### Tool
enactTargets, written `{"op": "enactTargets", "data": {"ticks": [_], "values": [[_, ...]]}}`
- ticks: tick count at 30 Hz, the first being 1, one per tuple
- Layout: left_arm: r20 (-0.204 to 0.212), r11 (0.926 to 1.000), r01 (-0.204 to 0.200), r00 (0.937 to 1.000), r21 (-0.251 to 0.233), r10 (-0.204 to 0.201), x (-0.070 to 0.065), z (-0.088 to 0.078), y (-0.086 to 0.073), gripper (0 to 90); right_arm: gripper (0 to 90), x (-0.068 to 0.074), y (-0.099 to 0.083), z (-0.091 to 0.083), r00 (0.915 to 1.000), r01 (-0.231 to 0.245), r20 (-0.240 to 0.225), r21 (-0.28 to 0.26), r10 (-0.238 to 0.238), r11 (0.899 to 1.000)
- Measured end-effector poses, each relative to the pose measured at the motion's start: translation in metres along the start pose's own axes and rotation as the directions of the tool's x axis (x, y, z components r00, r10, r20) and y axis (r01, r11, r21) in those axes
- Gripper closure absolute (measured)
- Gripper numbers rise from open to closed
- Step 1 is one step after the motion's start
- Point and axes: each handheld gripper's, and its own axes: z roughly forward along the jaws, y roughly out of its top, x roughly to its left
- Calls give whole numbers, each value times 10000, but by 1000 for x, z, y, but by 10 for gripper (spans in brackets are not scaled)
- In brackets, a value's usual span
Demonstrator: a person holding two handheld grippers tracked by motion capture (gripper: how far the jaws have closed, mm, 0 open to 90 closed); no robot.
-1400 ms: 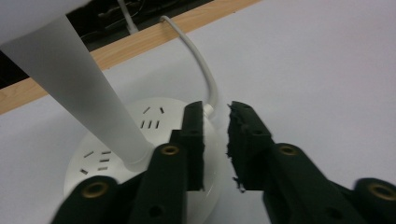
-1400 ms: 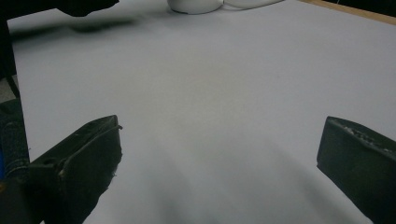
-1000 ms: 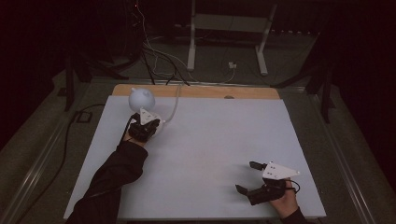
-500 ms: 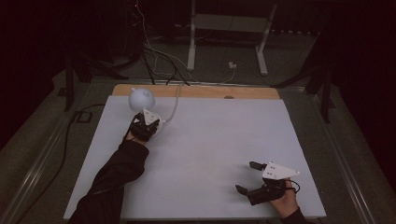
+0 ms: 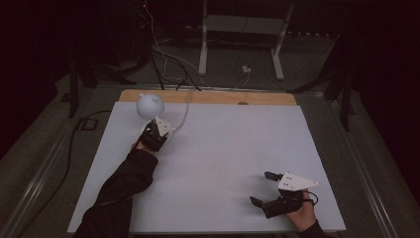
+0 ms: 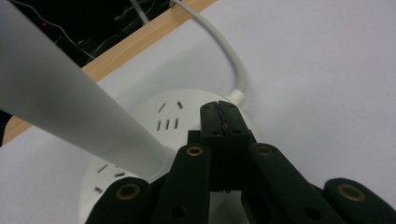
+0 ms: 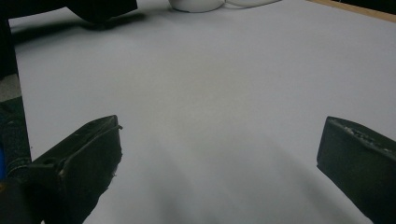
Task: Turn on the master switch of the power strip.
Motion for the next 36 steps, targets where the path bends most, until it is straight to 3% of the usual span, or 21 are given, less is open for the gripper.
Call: {"op": "enactTargets", "data": {"ticks": [3,20,27,31,33,36], "values": [[149,9997,249,9996,-24,-248,2,0,-1,900,0,0,0,0,10000,12,-3,9,-12,10000],[400,9996,290,9988,40,-291,3,-1,0,900,0,1,0,1,10000,10,-17,62,-10,10000],[366,9997,-166,9992,203,158,0,-1,2,900,0,1,0,1,10000,20,-21,81,-20,10000],[435,9998,-56,9990,206,47,2,-1,2,900,0,1,0,1,10000,29,-26,78,-29,10000],[300,9996,-229,9993,179,224,0,-1,2,900,0,1,0,1,10000,22,-25,85,-21,10000],[162,9998,-137,9998,163,135,2,1,0,900,0,1,0,1,10000,37,-33,78,-37,10000]]}}
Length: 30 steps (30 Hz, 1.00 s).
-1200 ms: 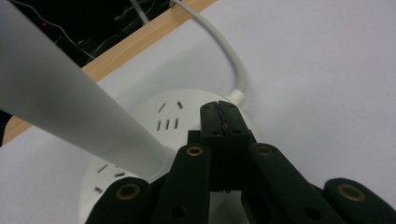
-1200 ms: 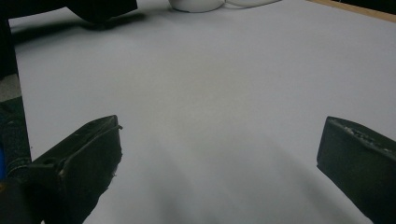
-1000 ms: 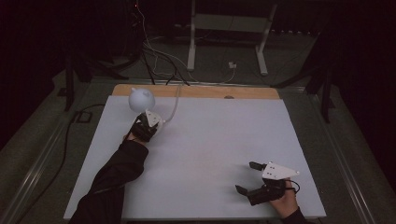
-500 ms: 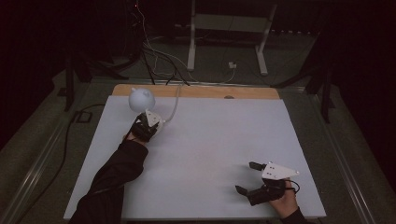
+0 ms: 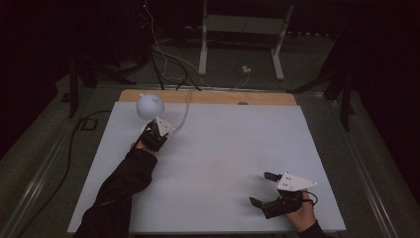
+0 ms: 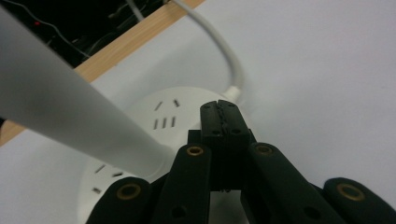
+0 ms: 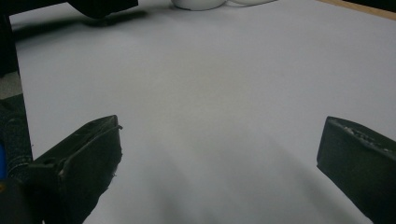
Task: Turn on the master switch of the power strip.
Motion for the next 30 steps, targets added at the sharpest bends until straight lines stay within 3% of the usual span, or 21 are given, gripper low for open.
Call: {"op": "enactTargets", "data": {"ticks": [1,20,28,30], "values": [[35,9999,127,9999,24,-127,1,0,0,900,0,0,0,0,10000,5,2,-6,-5,10000],[173,9977,-215,9996,637,205,0,2,8,900,0,1,0,2,10000,15,-41,80,-14,10000],[530,9918,-660,9968,1094,605,0,5,17,900,0,1,0,2,10000,52,-69,87,-51,9999],[427,9889,-829,9960,1231,782,-2,6,18,900,0,1,0,1,10000,45,-68,66,-45,10000]]}}
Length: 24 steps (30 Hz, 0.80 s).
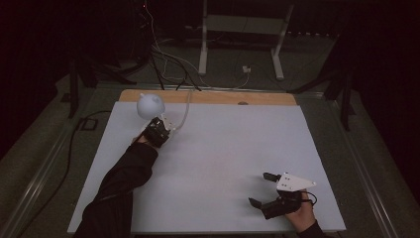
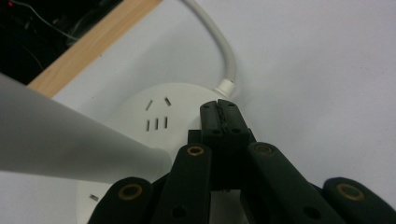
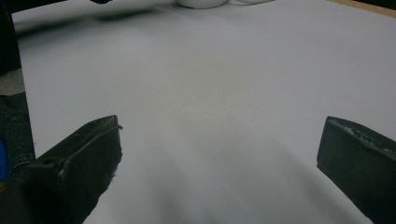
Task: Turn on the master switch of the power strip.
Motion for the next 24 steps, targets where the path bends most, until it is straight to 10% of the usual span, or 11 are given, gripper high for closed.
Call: {"op": "enactTargets", "data": {"ticks": [24], "values": [[-91,9992,385,9992,-63,-386,2,1,0,900,0,0,1,-1,10000,-7,17,-52,7,10000]]}}
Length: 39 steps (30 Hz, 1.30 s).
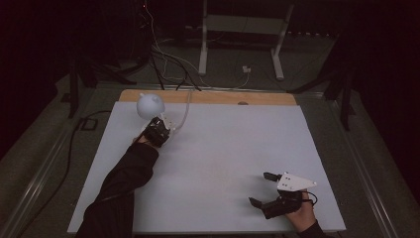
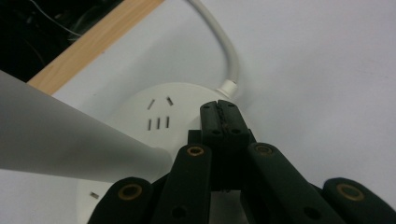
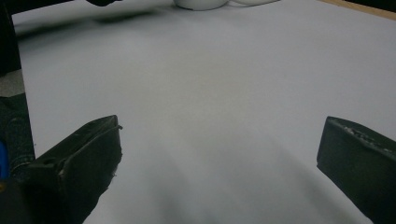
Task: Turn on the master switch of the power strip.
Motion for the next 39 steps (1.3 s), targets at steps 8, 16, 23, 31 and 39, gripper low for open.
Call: {"op": "enactTargets", "data": {"ticks": [8,16,23,31,39], "values": [[69,9993,302,9995,-197,-301,-1,1,4,900,0,-1,0,-1,10000,-30,26,-23,30,10000],[122,9980,414,9991,-485,-409,0,-9,9,900,0,-2,-1,-1,10000,-44,23,-19,44,10000],[335,9972,429,9986,-616,-409,2,-21,14,900,0,-2,0,-1,10000,-39,46,-52,39,10000],[798,9940,826,9939,-722,-767,5,-31,13,900,0,-1,0,-2,9999,-52,93,-161,53,9999],[1413,9885,1334,9824,-711,-1224,7,-40,16,900,0,-2,0,-2,9999,-74,111,-184,76,9998]]}}
